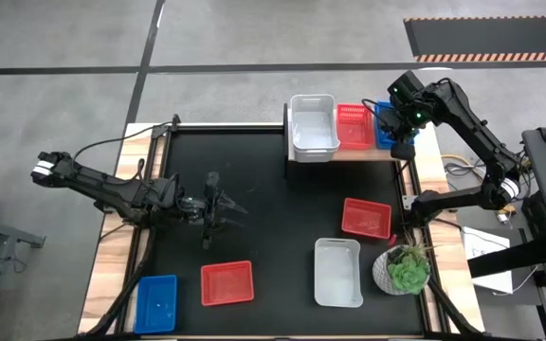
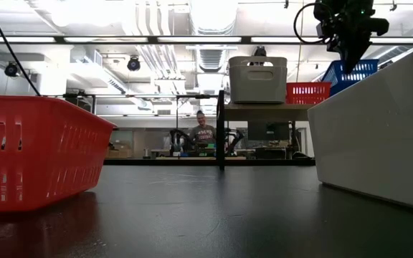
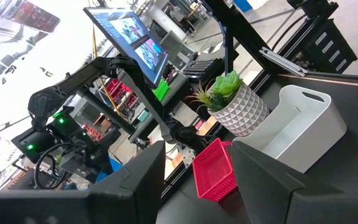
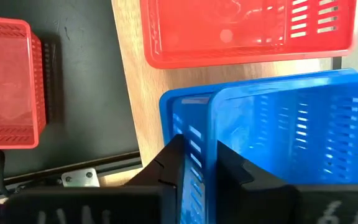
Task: Stack baskets on shelf by color
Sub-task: Stack the top blue bin on top of the blue bin on the shelf
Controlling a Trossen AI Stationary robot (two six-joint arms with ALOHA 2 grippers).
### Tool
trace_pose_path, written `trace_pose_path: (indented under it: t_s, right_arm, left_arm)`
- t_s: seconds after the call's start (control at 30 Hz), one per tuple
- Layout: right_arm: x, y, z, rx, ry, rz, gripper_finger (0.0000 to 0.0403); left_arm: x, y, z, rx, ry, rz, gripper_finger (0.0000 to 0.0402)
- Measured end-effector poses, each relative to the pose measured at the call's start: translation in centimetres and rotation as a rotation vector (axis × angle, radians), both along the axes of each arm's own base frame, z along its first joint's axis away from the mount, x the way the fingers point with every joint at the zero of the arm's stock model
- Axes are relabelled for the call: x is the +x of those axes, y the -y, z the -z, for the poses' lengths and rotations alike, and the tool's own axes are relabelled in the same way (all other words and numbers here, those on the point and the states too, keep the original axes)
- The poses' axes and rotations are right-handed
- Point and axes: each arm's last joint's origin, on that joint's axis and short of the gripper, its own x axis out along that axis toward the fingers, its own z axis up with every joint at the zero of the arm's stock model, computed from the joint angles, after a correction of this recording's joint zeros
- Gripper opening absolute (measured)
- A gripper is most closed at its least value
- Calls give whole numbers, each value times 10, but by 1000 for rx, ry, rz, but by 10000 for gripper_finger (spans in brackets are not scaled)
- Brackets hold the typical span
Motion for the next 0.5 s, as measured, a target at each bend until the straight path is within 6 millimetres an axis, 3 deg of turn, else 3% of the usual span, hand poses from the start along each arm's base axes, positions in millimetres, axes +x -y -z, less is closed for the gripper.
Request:
trace_pose_path:
  t_s: [0.5]
  right_arm:
    - [0,1,-6,-37,11,42,93]
  left_arm:
    - [0,0,-1,-2,7,0,169]
